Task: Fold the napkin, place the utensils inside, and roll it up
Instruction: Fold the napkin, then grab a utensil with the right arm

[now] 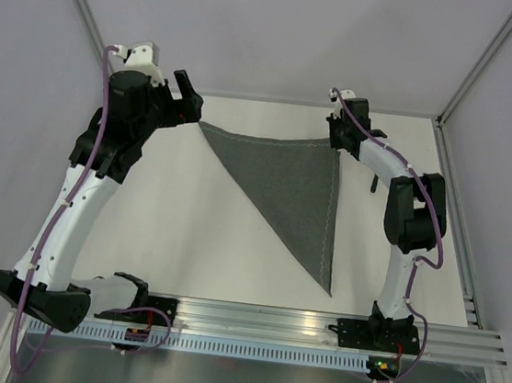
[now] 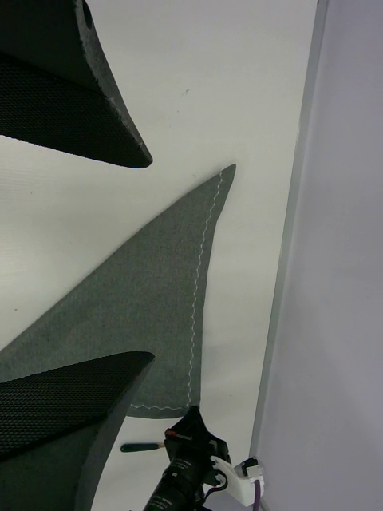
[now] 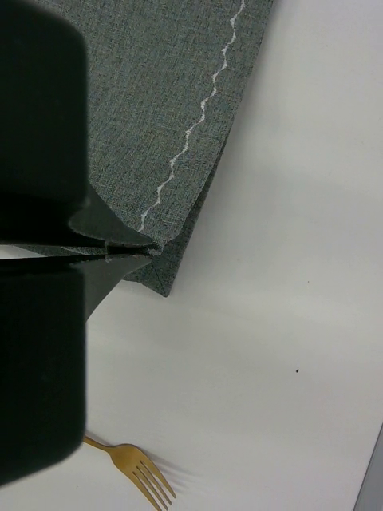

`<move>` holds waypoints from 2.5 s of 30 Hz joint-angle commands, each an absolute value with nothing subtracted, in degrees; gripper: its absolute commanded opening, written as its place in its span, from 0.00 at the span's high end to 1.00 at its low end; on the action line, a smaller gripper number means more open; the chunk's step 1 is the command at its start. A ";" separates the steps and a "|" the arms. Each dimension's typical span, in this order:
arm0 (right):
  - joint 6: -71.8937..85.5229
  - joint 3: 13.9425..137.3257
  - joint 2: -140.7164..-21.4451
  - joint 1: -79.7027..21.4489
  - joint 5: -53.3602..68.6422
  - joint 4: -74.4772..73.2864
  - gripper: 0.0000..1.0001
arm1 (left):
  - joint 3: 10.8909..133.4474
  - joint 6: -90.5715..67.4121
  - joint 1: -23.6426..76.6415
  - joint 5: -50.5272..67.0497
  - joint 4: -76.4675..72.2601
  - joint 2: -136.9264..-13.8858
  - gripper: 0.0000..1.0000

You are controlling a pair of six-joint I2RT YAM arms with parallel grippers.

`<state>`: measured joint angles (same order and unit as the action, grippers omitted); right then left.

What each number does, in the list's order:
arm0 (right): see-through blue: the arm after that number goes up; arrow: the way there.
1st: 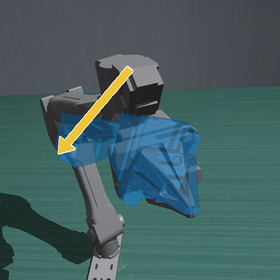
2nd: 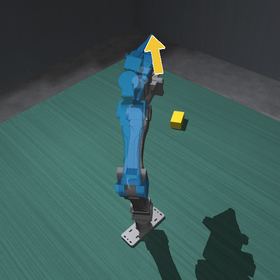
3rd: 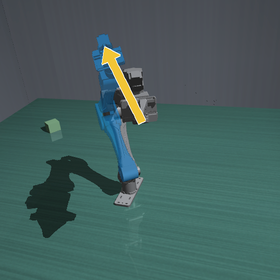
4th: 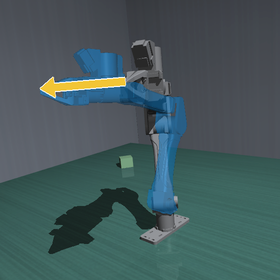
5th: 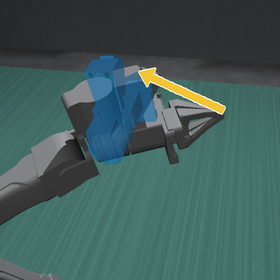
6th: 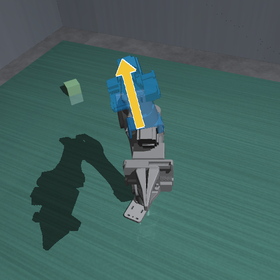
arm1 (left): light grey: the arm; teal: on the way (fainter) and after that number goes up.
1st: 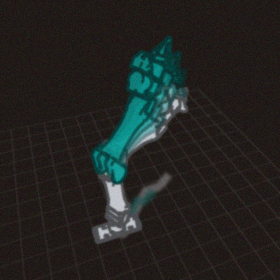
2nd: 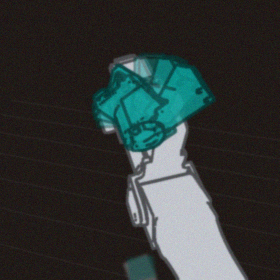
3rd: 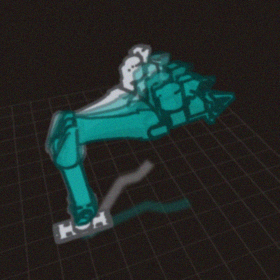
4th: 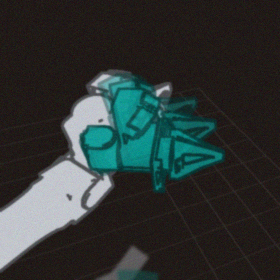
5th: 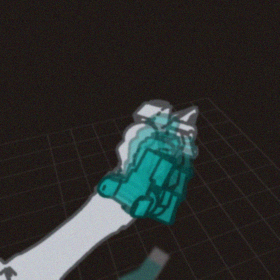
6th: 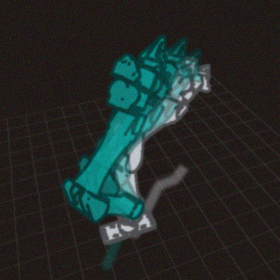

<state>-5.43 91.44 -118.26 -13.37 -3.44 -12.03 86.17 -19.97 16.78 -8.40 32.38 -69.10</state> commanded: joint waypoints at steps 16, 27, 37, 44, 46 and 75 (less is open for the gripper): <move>-6.77 96.06 -123.31 -12.83 -5.97 -12.65 0.97 | 85.17 -20.65 16.52 -7.91 30.15 -69.08 0.00; -3.43 100.63 -123.84 -11.25 -10.54 -18.35 0.39 | 81.66 -21.27 16.52 -7.38 28.74 -68.20 0.00; 5.01 94.93 -120.94 -2.04 -10.55 -26.98 0.44 | 75.24 -24.78 16.52 -4.13 23.12 -64.95 0.00; 7.12 90.44 -119.79 3.16 -12.31 -26.01 0.50 | 74.53 -24.87 16.52 -3.08 22.15 -65.04 0.00; 7.73 90.09 -120.14 4.21 -11.34 -26.72 0.50 | 74.09 -24.87 16.52 -2.81 21.71 -65.04 0.00; 5.80 81.65 -121.90 8.88 -0.18 -25.49 0.88 | 73.21 -25.22 16.35 -0.97 20.74 -65.57 0.00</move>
<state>6.98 81.87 -118.10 8.23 -1.21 -22.00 73.30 -23.44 16.71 -2.35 22.59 -66.02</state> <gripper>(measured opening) 0.170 0.994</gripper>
